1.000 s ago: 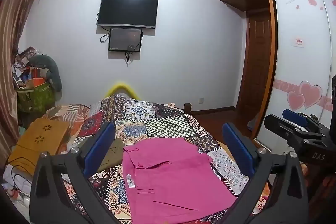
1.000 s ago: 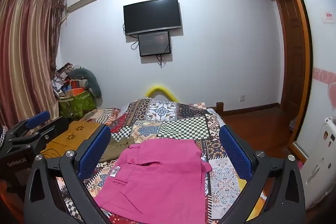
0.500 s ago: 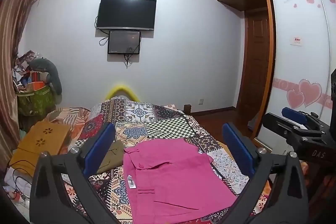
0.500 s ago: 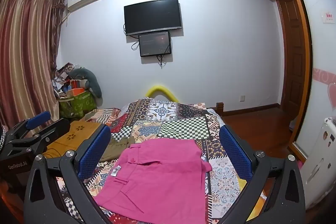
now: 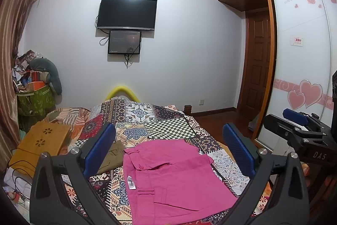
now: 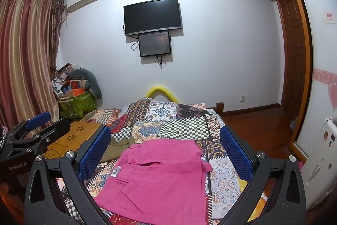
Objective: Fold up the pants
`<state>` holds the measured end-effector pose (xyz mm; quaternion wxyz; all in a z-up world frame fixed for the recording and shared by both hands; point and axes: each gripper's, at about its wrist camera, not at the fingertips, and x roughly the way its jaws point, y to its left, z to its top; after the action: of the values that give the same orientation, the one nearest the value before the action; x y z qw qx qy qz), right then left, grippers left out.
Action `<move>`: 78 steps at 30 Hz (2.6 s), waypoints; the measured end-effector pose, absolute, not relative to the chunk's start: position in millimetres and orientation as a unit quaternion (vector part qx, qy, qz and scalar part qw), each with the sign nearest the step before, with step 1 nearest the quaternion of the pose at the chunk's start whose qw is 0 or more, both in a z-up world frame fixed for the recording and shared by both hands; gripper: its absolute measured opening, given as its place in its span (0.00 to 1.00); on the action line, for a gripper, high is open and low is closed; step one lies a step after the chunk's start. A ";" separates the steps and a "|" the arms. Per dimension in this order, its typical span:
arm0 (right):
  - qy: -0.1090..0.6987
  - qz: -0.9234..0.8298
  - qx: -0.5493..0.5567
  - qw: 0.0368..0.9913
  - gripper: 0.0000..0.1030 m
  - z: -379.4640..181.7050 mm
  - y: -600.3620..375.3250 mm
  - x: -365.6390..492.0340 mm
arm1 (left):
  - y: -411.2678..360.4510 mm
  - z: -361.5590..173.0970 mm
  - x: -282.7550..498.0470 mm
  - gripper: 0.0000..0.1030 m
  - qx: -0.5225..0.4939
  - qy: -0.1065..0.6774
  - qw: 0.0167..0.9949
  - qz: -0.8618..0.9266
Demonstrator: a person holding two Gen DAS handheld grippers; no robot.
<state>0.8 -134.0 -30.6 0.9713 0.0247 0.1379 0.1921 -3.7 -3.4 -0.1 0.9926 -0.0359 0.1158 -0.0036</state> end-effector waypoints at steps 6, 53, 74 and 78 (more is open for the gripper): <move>0.139 0.192 0.025 0.971 1.00 -30.9 -133.7 1.5 | -3.4 0.4 -2.5 1.00 -0.038 0.116 0.993 -0.005; 0.144 0.194 0.026 0.970 1.00 -35.9 -131.1 4.8 | -2.4 -5.1 6.0 1.00 -0.043 0.120 0.992 -0.009; 0.209 0.158 0.010 0.965 1.00 -78.9 -148.2 63.3 | 46.7 -44.9 91.6 1.00 -0.043 0.208 0.977 -0.003; 0.229 0.149 0.007 0.962 1.00 -89.6 -152.5 80.1 | 65.8 -58.4 122.3 1.00 -0.036 0.234 0.972 0.016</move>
<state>80.1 -152.5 -89.6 0.9619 0.0069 0.2292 0.1489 122.3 65.8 -58.4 0.9715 -0.0359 0.2337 0.0162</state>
